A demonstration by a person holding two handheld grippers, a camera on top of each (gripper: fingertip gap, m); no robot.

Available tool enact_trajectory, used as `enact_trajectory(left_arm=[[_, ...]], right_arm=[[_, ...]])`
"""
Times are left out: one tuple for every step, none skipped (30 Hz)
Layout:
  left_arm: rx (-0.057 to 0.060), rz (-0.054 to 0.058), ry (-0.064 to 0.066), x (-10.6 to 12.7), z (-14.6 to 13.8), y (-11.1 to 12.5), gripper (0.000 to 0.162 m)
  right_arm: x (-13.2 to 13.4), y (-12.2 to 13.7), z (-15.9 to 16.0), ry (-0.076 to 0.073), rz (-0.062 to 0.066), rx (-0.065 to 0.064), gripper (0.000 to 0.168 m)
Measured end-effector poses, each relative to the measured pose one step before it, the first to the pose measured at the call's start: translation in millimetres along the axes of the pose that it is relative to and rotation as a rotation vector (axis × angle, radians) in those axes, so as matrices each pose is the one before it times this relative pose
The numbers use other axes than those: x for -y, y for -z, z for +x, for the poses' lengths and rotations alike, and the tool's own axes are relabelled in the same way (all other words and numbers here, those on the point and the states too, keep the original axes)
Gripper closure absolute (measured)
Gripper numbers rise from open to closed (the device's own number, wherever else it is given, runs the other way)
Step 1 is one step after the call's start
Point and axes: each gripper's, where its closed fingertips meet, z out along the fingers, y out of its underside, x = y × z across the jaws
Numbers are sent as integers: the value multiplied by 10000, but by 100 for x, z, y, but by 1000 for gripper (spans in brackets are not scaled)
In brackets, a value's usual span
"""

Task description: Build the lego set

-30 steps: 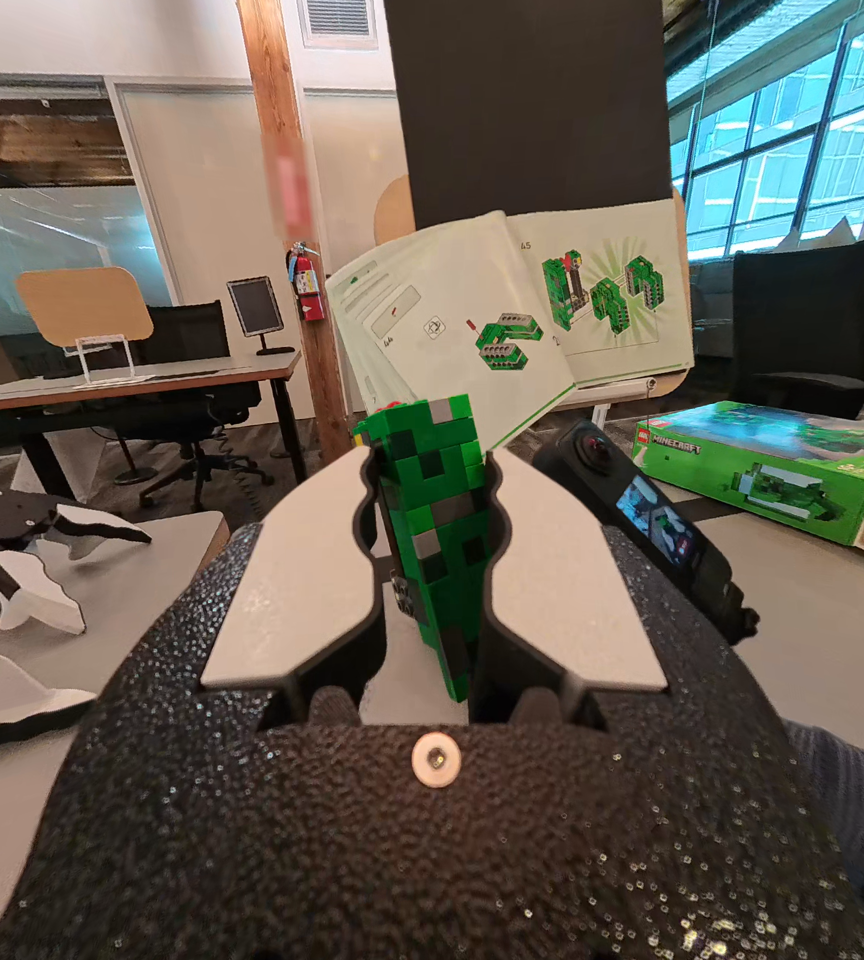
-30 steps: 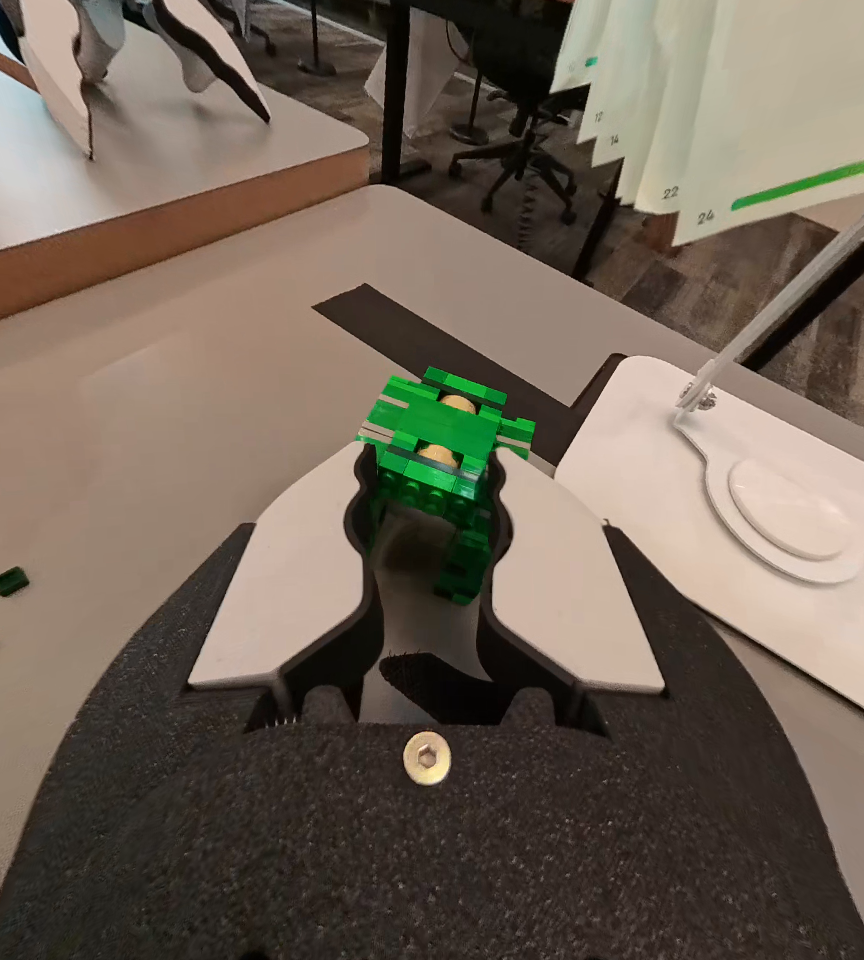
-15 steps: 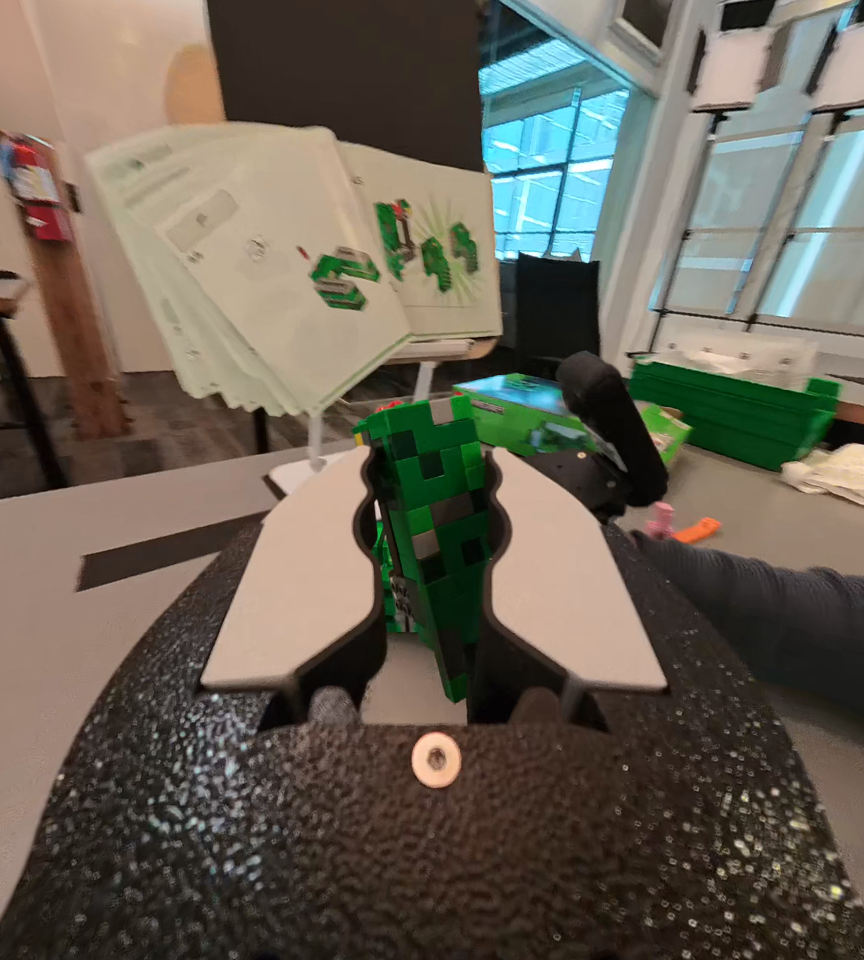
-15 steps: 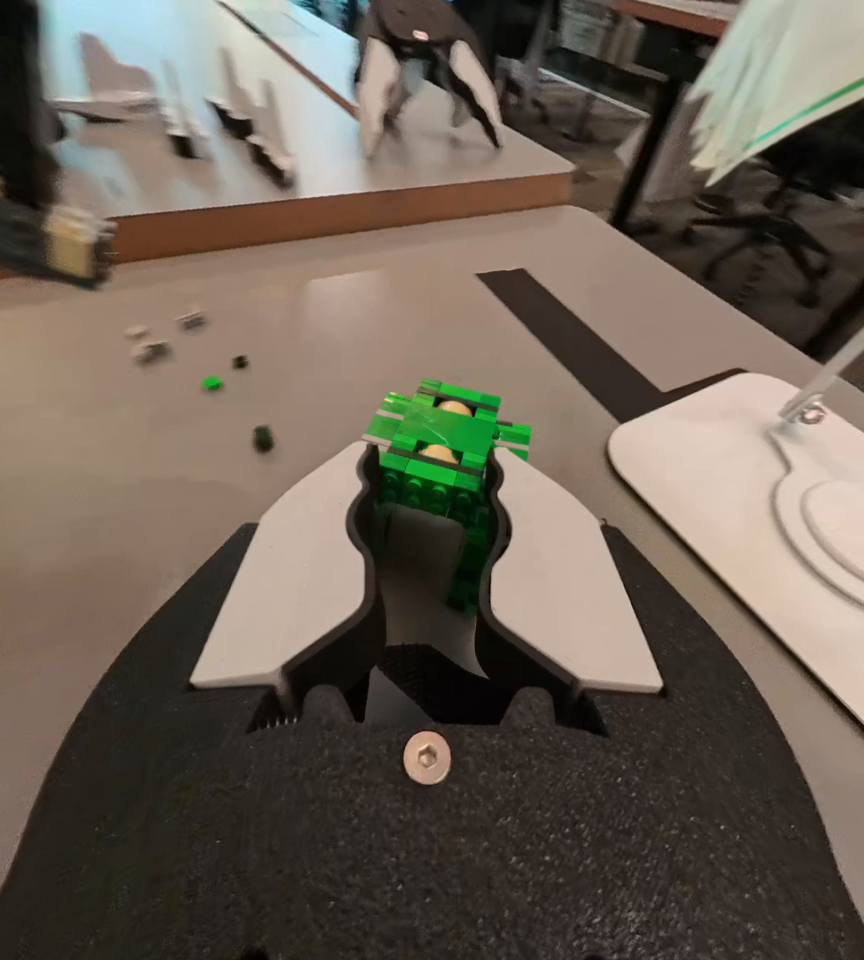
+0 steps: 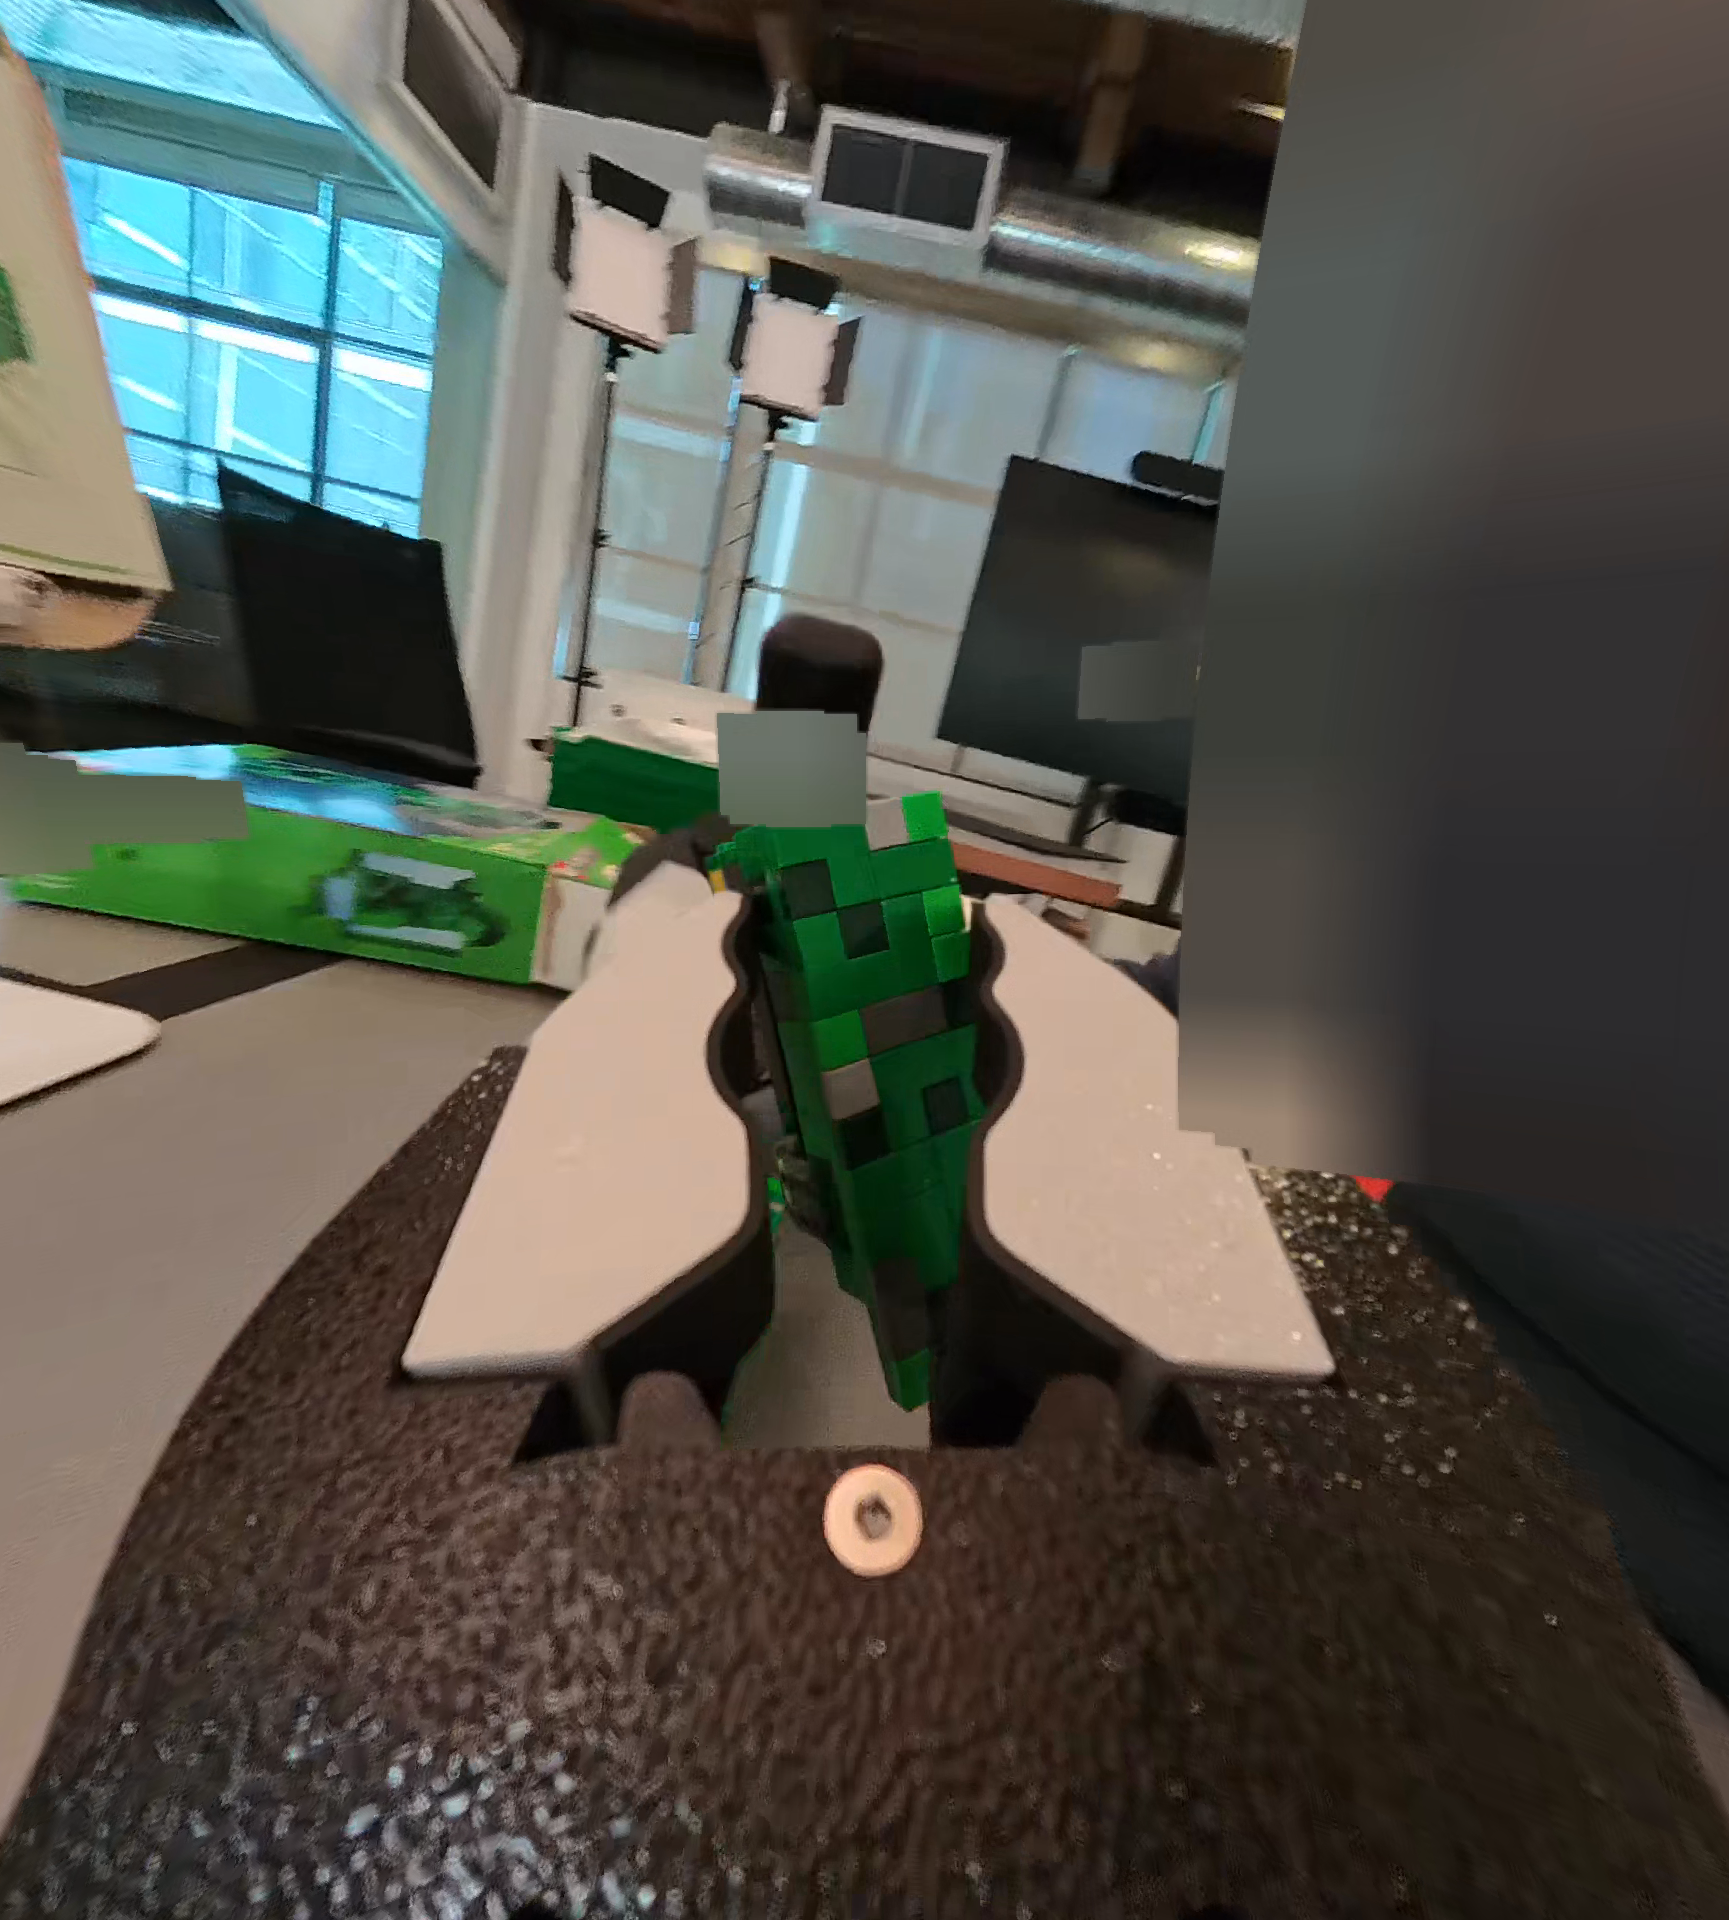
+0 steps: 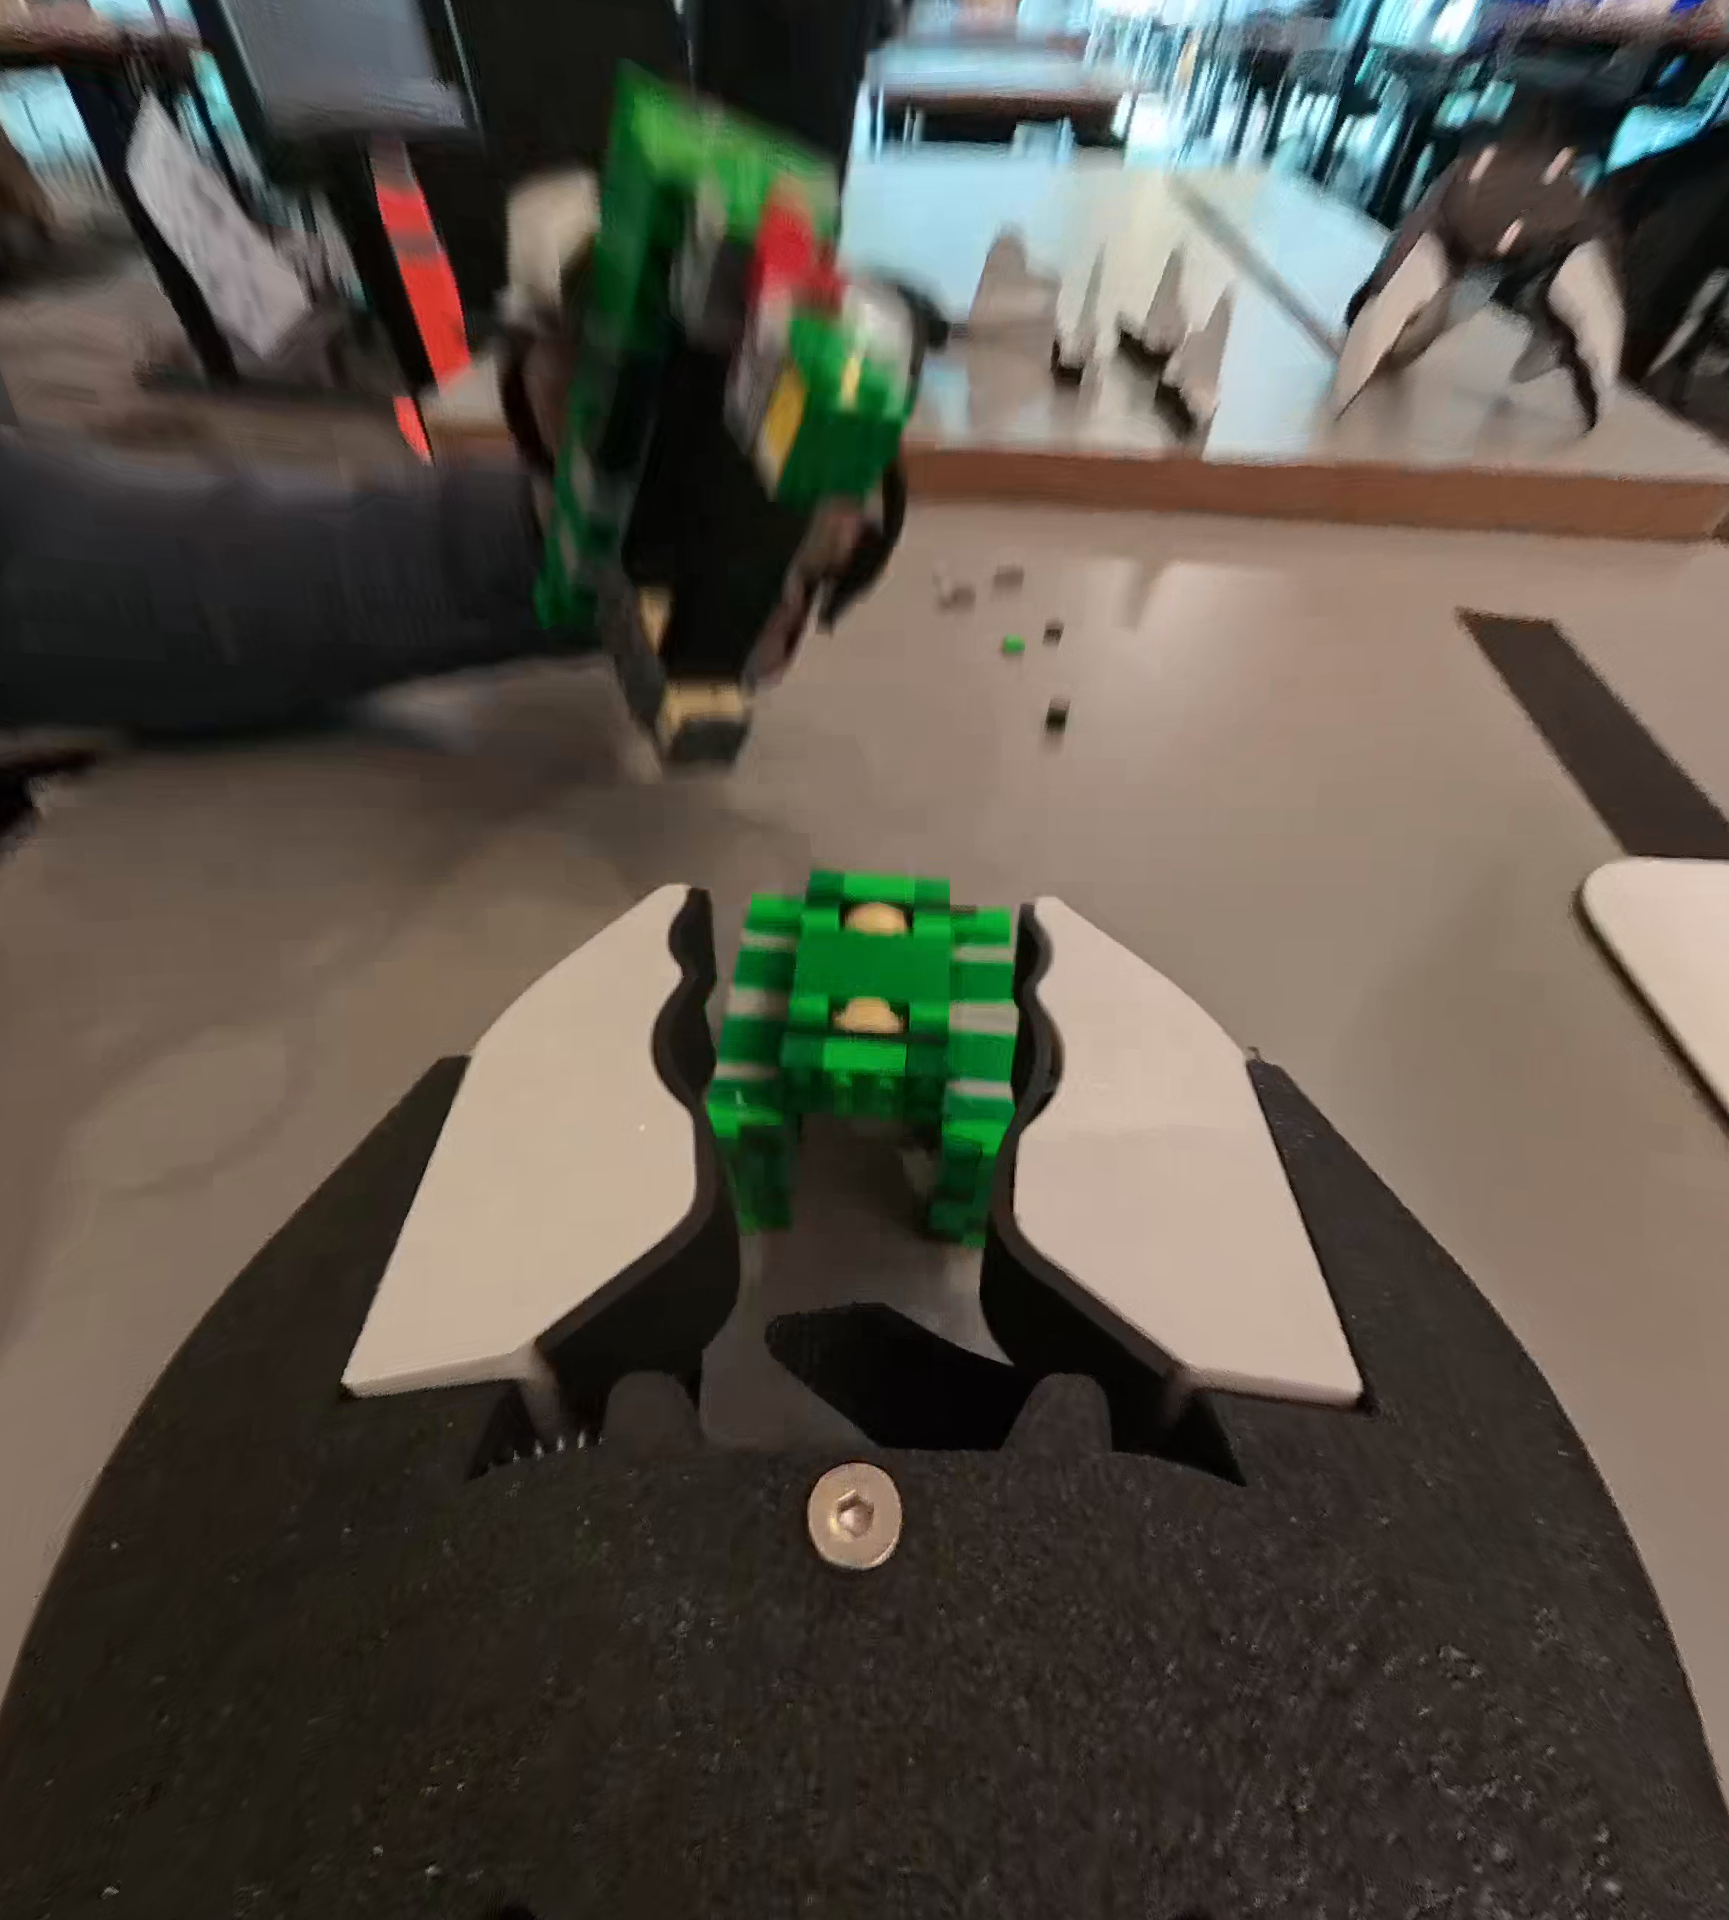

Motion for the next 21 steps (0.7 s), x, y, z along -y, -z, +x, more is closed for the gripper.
enact_trajectory(left_arm=[[-271, -14, 192, -237, 134, -252, 124], [-205, -61, 113, -207, 111, -236, 124], [-183, -59, 11, -130, 159, -250, 124], [-151, 87, -135, 123, 233, -253, 124], [-132, 233, -201, 342, 285, -249, 124], [-124, 244, -165, 352, 251, -220, 124], [-39, 177, -91, 245, 88, -200, 124], [22, 102, -48, 108, -40, -173, 124], [6, 83, -39, 27, -32, -140, 124], [0, 72, -16, -11, -13, -137, 124], [0, 59, 11, -29, -13, -137, 124], [-51, 58, 6, -20, 76, -100, 124], [-62, 115, 8, 70, 102, -77, 124], [-37, 148, 18, 134, 65, -40, 124], [-6, 154, 28, 142, 2, -9, 124], [23, 91, 7, 47, -47, 8, 124], [44, 16, -45, -49, -63, -4, 124], [68, -39, -50, -125, -103, -18, 124], [39, -88, -15, -200, -76, -38, 124], [-41, -40, 35, -117, 25, -29, 124], [-105, 48, 116, 9, 96, -8, 124]], right_arm=[[1511, 374, -295, -323, 656, 150, 109], [1323, 146, -463, -394, 543, 288, 107], [805, -115, -521, -595, 290, 378, 107], [212, -355, -635, -833, 6, 550, 107], [-122, -485, -704, -915, -83, 659, 103], [-126, -521, -593, -728, 75, 592, 101], [-29, -492, -471, -378, 266, 456, 96], [-65, -468, -168, -116, 290, 183, 101], [-251, -447, 52, 24, 114, -24, 101], [-346, -435, 147, 122, -20, -136, 101], [-279, -342, 232, 192, -32, -229, 103], [-215, -258, 162, 180, -36, -176, 109], [-224, -145, 33, 87, -79, -37, 113], [-230, -85, 31, -4, -98, 23, 118], [-208, -42, 5, -40, -68, 69, 119], [-223, -62, -11, -63, -69, 82, 119], [-162, -68, 6, -53, -51, 45, 118], [53, -33, -46, 14, 73, 27, 119], [197, 14, -37, 60, 155, -4, 125], [59, 29, 57, 71, 63, -66, 133], [-77, 27, 71, 67, -21, -49, 141]])
